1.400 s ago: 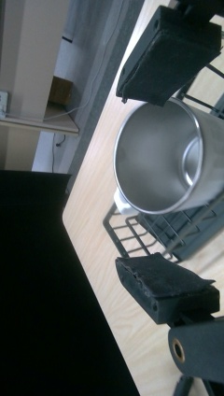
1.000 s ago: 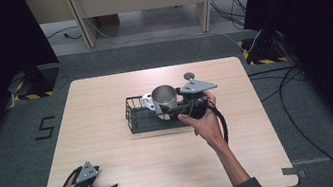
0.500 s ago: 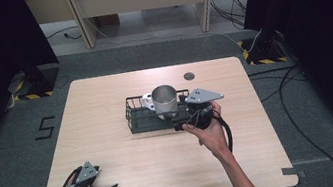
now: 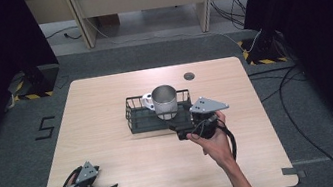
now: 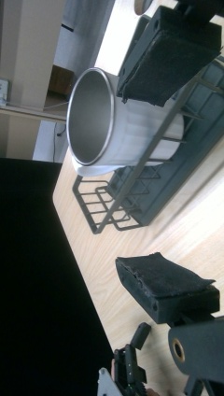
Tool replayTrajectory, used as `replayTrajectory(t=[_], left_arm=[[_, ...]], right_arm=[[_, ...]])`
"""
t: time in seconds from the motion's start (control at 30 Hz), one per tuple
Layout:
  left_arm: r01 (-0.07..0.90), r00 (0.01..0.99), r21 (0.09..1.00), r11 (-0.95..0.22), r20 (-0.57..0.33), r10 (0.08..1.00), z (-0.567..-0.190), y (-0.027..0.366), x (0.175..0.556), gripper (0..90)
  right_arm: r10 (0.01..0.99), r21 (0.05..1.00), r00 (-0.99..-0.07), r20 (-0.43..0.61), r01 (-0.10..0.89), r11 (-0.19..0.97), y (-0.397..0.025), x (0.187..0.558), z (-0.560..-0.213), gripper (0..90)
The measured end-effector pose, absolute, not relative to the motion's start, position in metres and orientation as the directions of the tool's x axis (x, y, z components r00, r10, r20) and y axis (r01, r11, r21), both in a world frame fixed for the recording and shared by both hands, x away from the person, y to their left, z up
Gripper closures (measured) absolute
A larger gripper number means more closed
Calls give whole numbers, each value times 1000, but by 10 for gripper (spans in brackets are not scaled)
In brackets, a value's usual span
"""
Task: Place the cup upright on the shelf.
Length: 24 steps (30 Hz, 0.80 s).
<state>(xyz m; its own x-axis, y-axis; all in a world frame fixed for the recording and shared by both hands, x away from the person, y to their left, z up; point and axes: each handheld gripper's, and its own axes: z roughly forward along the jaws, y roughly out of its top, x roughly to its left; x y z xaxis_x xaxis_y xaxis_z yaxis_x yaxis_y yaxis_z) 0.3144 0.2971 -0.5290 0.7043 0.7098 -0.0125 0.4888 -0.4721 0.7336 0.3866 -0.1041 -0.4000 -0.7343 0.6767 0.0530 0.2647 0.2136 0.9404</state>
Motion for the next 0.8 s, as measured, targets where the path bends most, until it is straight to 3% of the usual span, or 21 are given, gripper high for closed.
replayTrajectory(t=[0.8], left_arm=[[489,705,732,-473,-12,709,-529,297,314,0]], right_arm=[[699,930,-715,34,278,240,-124,351,-433,161]])
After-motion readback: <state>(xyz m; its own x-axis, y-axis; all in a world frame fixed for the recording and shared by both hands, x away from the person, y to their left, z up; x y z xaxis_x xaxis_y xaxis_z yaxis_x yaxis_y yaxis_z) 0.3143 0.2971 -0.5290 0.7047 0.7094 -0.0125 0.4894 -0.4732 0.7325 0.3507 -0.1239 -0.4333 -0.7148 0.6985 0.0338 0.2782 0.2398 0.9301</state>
